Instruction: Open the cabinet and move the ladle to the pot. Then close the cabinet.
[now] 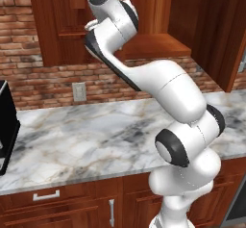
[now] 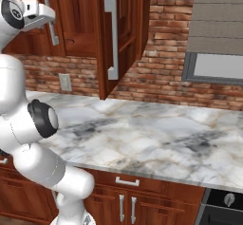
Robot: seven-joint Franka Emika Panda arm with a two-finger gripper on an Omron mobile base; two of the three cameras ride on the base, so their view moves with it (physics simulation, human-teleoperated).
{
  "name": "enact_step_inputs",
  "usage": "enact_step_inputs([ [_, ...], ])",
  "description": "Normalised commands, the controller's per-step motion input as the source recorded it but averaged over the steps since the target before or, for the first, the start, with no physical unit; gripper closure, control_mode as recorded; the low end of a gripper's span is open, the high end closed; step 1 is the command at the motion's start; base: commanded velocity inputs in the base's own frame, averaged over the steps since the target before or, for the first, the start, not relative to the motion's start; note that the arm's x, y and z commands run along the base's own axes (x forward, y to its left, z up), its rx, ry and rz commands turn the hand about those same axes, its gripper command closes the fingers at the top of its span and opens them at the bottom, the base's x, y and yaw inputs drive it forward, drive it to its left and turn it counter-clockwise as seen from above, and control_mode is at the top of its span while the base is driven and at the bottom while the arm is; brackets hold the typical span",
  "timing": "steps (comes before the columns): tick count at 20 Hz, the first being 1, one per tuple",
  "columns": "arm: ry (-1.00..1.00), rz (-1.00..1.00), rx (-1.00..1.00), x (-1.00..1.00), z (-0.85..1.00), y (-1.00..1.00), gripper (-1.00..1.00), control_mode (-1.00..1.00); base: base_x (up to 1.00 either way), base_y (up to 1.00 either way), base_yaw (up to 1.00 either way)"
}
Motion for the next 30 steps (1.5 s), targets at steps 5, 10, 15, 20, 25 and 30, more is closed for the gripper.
enact_step_inputs([
  [5,0.06,0.08,0.06,0.77,-0.48,-0.35,-1.0,-1.0,0.0,0.0,0.0],
  [10,0.03,0.09,0.04,0.85,-0.85,-0.14,1.0,-1.0,0.0,0.0,0.0],
  [15,0.0,0.13,0.05,0.94,-0.97,-0.07,1.0,-1.0,0.0,0.0,0.0],
  [20,0.03,0.13,0.07,1.0,-0.86,-0.22,1.0,-1.0,0.0,0.0,0.0],
  [25,0.02,0.13,0.07,0.96,-0.8,-0.23,1.0,-1.0,0.0,0.0,0.0],
  [30,-0.09,0.12,0.05,0.25,-0.5,-0.17,1.0,-1.0,0.0,0.0,0.0],
])
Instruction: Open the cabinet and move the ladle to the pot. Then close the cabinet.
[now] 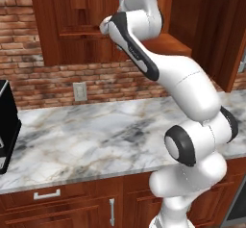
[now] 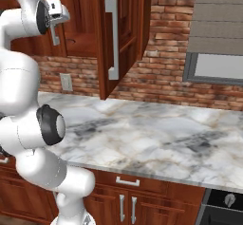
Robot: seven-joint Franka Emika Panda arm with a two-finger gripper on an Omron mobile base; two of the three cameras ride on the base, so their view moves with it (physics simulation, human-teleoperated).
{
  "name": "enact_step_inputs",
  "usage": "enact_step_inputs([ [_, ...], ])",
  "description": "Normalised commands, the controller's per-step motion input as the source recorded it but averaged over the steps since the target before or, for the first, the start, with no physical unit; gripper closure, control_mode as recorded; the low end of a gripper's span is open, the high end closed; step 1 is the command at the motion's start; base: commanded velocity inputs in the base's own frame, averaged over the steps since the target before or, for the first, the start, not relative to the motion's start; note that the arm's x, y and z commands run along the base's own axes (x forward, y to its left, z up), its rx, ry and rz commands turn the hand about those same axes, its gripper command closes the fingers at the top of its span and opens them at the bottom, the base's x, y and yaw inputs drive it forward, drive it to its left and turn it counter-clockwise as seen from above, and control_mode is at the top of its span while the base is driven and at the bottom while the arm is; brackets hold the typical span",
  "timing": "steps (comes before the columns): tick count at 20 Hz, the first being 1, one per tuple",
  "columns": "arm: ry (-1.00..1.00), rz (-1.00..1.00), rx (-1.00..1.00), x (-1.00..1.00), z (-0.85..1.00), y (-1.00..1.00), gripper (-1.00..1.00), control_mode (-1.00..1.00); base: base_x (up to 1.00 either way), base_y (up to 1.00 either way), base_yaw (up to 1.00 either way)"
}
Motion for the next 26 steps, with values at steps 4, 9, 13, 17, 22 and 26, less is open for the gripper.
enact_step_inputs([
  [4,-0.14,0.12,0.01,0.01,-0.29,-0.29,1.0,-1.0,0.0,0.0,0.0],
  [9,-0.23,0.06,0.0,0.0,-0.49,0.0,1.0,-1.0,0.0,0.0,0.0],
  [13,-0.2,0.0,0.0,0.01,-0.48,0.2,1.0,-1.0,0.0,0.0,0.0],
  [17,-0.15,-0.01,0.0,-0.2,-0.07,0.22,1.0,-1.0,0.0,0.0,0.0],
  [22,-0.07,-0.1,-0.01,-0.5,0.1,0.39,1.0,-1.0,0.0,0.0,0.0],
  [26,0.0,-0.16,-0.03,-0.61,0.31,0.44,1.0,-1.0,0.0,0.0,0.0],
])
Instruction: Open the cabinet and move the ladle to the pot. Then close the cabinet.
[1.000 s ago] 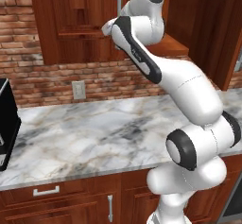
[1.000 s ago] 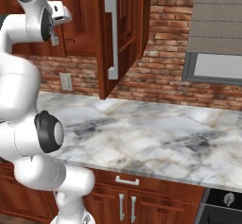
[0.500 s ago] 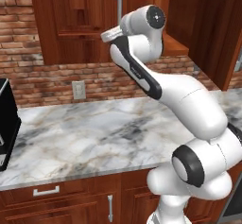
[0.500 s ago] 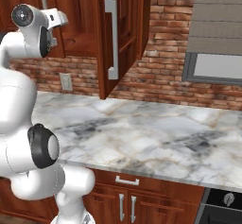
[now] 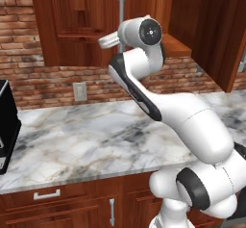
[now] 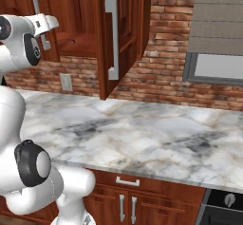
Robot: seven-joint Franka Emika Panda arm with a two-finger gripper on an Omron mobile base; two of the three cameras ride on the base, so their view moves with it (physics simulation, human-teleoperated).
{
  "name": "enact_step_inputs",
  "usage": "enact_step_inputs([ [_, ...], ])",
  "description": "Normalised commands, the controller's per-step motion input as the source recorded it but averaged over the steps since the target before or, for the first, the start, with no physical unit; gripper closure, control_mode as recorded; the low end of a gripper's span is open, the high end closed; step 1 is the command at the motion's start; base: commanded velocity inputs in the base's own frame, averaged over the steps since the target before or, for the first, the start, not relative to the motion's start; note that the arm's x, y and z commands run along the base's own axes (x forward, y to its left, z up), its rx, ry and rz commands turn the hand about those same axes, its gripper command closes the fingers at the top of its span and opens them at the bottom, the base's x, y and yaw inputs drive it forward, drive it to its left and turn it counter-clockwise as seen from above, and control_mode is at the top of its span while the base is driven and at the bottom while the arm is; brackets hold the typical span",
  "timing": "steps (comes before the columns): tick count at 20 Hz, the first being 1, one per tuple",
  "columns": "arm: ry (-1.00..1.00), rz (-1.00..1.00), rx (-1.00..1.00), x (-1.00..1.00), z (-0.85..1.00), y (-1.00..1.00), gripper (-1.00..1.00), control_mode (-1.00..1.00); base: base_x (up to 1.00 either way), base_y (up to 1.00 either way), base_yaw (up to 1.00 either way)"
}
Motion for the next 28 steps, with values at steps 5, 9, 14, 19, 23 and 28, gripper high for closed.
enact_step_inputs([
  [5,0.0,-0.17,-0.04,-0.71,0.3,0.42,1.0,-1.0,0.0,0.0,0.0],
  [9,-0.03,-0.16,-0.04,-0.77,0.27,0.38,1.0,-1.0,0.0,0.0,0.0],
  [14,-0.01,-0.16,-0.03,-0.7,0.22,0.3,1.0,-1.0,0.0,0.0,0.0],
  [19,0.0,-0.15,-0.03,-0.69,0.17,0.21,1.0,-1.0,0.0,0.0,0.0],
  [23,0.0,-0.14,-0.03,-0.64,0.1,0.18,1.0,-1.0,0.0,0.0,0.0],
  [28,-0.01,-0.13,-0.02,-0.61,0.04,0.14,1.0,-1.0,0.0,0.0,0.0],
])
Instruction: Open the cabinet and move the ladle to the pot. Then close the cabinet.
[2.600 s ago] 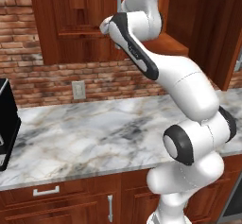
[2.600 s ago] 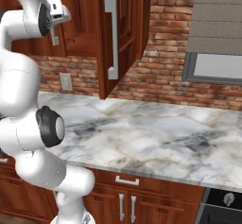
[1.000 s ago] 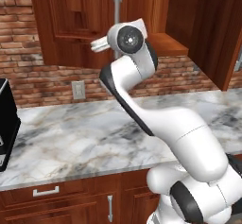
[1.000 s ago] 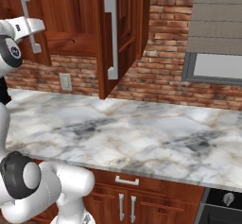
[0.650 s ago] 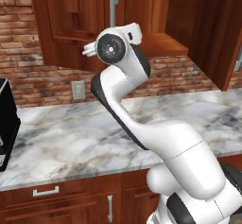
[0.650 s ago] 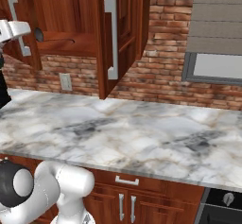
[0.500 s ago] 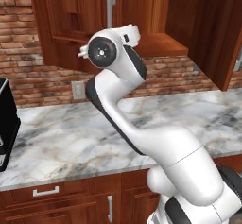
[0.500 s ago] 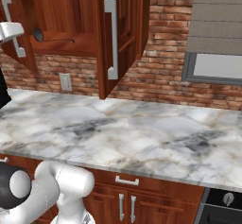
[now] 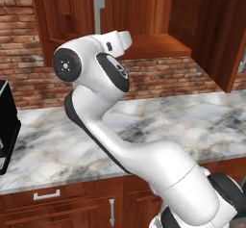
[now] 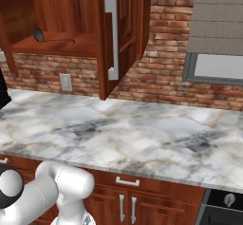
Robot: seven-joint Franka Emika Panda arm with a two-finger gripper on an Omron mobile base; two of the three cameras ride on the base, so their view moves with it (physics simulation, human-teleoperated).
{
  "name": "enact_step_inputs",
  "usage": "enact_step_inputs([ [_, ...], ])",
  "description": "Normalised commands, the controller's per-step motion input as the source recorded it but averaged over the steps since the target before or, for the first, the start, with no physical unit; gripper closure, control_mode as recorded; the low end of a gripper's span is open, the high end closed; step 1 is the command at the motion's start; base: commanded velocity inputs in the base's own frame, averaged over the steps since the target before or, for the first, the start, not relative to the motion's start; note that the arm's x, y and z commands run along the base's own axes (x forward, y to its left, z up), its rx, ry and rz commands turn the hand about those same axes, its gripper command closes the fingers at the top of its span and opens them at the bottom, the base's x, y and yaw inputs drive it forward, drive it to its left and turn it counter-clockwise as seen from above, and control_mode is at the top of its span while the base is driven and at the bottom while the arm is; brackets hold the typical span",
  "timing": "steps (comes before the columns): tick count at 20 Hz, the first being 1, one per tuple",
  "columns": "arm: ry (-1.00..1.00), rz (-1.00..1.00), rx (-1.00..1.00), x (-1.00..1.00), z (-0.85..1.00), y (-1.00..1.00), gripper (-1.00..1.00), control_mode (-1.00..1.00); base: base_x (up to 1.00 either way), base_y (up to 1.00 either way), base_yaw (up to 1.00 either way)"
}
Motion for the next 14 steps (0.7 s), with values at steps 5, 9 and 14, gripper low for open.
enact_step_inputs([
  [5,0.0,-0.1,-0.01,-0.37,0.0,0.13,1.0,-1.0,0.0,0.0,0.0],
  [9,0.0,-0.07,0.0,-0.07,-0.08,0.1,-1.0,-1.0,0.0,0.0,0.0],
  [14,-0.02,-0.04,0.0,0.0,-0.28,0.03,-1.0,-1.0,0.0,0.0,0.0],
])
